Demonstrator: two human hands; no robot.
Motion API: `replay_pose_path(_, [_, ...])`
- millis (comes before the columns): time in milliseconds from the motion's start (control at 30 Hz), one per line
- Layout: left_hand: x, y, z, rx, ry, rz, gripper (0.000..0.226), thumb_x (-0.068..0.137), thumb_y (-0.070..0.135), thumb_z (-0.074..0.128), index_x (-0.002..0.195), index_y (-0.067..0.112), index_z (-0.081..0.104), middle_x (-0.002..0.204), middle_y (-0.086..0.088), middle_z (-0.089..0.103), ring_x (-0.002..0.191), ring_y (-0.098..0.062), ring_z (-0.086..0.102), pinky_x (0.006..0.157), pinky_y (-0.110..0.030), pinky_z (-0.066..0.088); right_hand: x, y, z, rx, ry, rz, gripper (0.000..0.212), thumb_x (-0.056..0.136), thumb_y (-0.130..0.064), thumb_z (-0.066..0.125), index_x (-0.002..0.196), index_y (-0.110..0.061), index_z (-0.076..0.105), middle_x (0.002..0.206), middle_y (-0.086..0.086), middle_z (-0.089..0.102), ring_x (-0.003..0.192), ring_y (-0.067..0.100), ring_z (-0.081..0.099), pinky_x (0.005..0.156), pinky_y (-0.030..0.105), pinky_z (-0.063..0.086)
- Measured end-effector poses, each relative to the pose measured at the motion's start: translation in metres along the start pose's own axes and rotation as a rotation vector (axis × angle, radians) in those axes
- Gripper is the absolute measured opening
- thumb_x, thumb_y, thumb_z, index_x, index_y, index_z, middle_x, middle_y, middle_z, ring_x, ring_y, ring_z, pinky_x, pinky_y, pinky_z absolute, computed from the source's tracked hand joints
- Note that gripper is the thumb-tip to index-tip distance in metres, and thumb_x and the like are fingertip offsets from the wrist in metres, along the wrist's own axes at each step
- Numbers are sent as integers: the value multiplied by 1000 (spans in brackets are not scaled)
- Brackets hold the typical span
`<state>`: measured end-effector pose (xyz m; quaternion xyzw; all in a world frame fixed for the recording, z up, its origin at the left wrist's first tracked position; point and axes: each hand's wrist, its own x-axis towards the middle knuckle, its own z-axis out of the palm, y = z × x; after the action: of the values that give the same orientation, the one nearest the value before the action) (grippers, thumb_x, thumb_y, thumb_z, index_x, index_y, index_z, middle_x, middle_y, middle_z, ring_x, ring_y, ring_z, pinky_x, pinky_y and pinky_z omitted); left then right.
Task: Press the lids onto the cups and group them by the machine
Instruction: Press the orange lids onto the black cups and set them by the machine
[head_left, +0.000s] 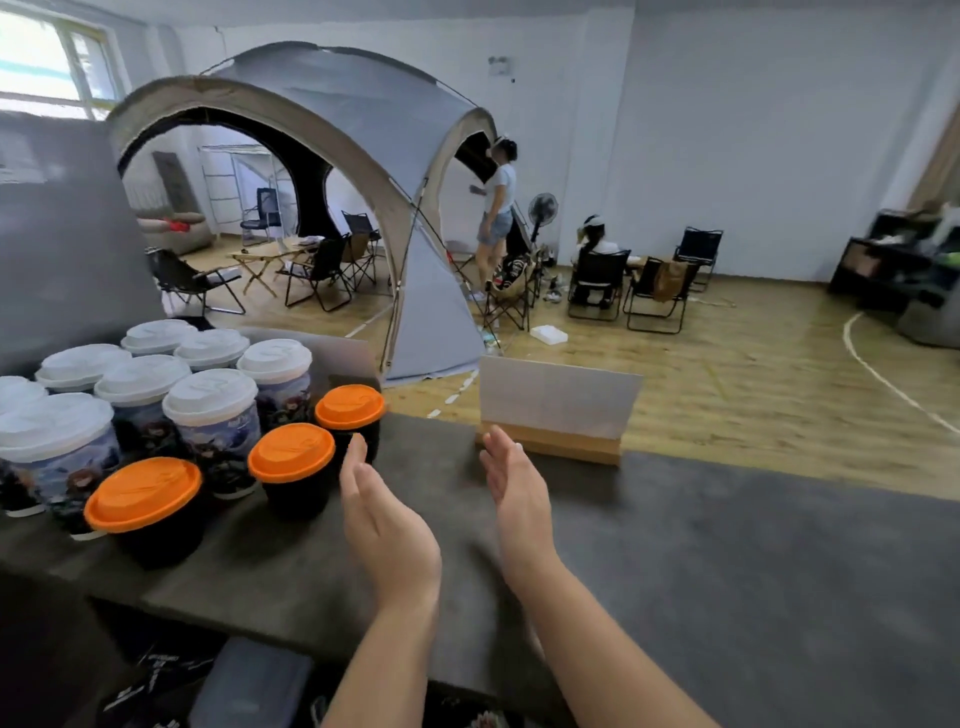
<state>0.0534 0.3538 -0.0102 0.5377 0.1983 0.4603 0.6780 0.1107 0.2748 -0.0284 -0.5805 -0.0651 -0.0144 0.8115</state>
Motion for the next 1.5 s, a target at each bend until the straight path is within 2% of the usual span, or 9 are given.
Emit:
replay_pose_path(233, [-125,0,113,-67,-330,-87,44,109,24,22,145,12,46,145,2,50,136,-6,42,102,-3,30,-20,-72,-168,-15,287,-139,41,107,-19,24,138,-8,48,134,3,55,127,18,53,109,25,39])
replay_pose_path(367, [-218,-7,175,-52,-533,-177,45,107,35,24,142,19,48,145,4,50,137,-6,42,117,-26,29,-44,-114,-282,-37,492,-197,37,107,-21,26,132,-13,52,132,3,57,122,16,56,106,25,40])
replay_pose_path(600, [-389,-1,256,13,-876,-257,46,108,32,22,145,17,46,145,8,48,135,-5,39,103,-14,24,-105,-176,-457,-116,809,-293,39,108,-24,24,134,-17,52,131,0,56,121,12,54,106,26,37])
replay_pose_path(767, [-482,0,320,34,-1150,-390,48,106,42,24,145,25,47,146,13,47,135,-5,39,112,-27,27,-127,-199,-552,-166,1007,-268,29,106,-28,29,125,-26,52,130,2,54,123,18,50,105,32,39])
replay_pose_path(867, [-515,-4,364,80,-1273,-529,54,104,48,28,148,21,43,153,4,42,142,-13,35,115,-32,23,-121,-208,-599,-143,1075,-167,37,105,-31,33,137,-20,46,141,6,47,131,21,44,111,40,36])
replay_pose_path(1067, [-547,-9,419,206,-1300,-789,65,102,57,25,156,19,24,160,-5,29,146,-25,27,117,-39,22,-88,-219,-649,-88,1039,-16,49,104,-37,32,150,-22,32,153,4,39,140,25,36,114,42,32])
replay_pose_path(1167, [-559,-19,430,173,-1328,-828,70,99,64,26,154,20,31,157,-5,36,143,-24,35,119,-41,26,-77,-220,-655,-129,1017,12,49,103,-42,32,149,-23,36,150,4,43,137,25,40,113,44,34])
replay_pose_path(1400, [-548,-19,402,86,-1310,-693,54,103,55,25,145,25,44,140,3,50,130,-15,43,106,-30,30,-93,-212,-616,-255,972,-63,46,104,-42,33,145,-24,41,147,0,42,136,18,39,108,33,32])
replay_pose_path(1500, [-513,-25,371,90,-1179,-552,51,104,52,28,145,25,43,138,2,52,129,-16,46,108,-34,32,-97,-204,-579,-296,883,-105,35,103,-41,38,119,-20,61,116,-2,61,107,10,53,89,24,41])
